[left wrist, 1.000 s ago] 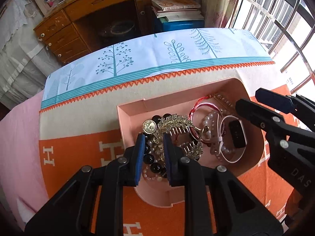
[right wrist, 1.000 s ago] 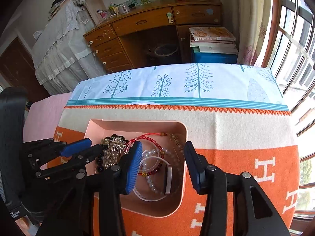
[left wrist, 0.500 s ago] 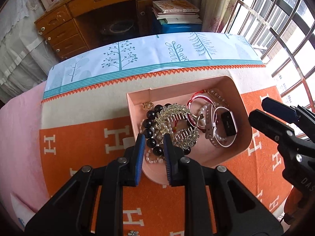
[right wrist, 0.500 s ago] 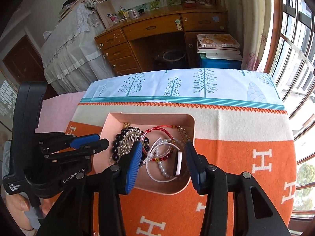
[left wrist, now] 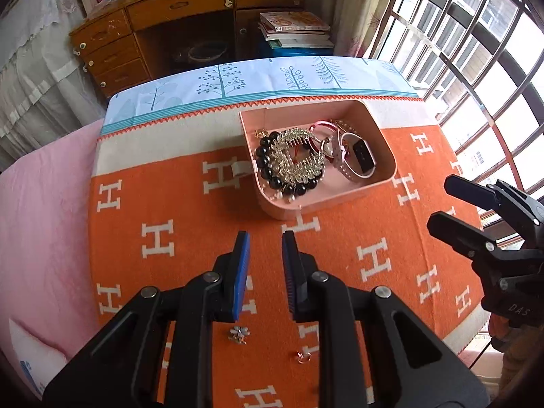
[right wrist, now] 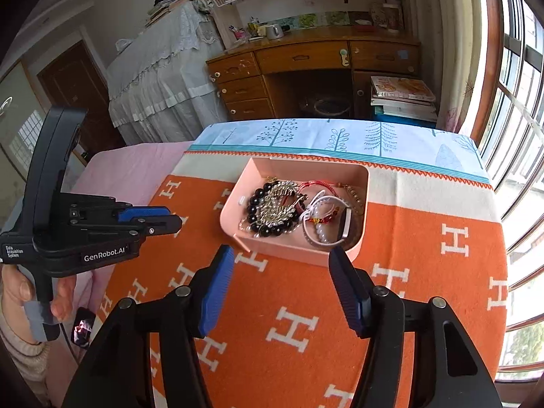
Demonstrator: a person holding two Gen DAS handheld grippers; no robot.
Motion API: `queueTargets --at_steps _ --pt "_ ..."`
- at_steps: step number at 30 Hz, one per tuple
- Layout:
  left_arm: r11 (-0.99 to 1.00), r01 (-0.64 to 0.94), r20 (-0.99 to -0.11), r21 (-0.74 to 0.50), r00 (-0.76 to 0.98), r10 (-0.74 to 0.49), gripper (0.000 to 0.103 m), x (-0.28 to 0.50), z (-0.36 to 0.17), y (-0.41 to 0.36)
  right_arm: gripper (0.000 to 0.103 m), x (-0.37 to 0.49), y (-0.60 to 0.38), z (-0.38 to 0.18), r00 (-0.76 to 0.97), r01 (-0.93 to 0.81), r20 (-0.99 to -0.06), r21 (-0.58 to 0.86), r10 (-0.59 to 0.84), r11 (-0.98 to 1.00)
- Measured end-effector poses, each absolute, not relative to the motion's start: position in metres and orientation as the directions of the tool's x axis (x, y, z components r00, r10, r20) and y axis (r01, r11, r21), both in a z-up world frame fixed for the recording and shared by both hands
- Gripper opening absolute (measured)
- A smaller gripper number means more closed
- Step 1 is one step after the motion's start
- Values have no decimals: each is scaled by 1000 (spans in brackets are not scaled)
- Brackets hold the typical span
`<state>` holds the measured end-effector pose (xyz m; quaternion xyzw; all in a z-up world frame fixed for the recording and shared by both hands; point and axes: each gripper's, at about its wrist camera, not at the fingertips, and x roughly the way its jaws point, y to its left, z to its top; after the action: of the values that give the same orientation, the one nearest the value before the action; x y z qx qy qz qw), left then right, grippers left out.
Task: Organize jewelry
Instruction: 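Move both grippers back toward the remaining brooches and rings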
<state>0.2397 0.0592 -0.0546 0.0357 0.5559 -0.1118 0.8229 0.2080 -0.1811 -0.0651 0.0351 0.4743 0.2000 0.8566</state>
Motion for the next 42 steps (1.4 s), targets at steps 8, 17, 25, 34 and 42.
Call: queueTargets --at_steps 8,17,25,34,42 --pt "960 239 -920 -148 323 -222 20 174 -53 73 59 135 -147 -69 422 -470 -788 232 448 852" --pt "947 261 -902 -186 336 -270 48 118 -60 85 59 49 -103 -87 347 -633 -806 176 480 754" --pt "951 253 -911 -179 323 -257 48 86 -88 95 59 -2 -77 -127 295 -721 -833 127 468 681" --pt "953 277 -923 -125 319 -213 48 53 -115 104 55 -9 -62 -170 295 -752 -854 68 427 656" --pt "954 272 -939 -124 279 -201 48 39 -141 115 31 -3 -48 -187 299 -774 -869 21 395 633"
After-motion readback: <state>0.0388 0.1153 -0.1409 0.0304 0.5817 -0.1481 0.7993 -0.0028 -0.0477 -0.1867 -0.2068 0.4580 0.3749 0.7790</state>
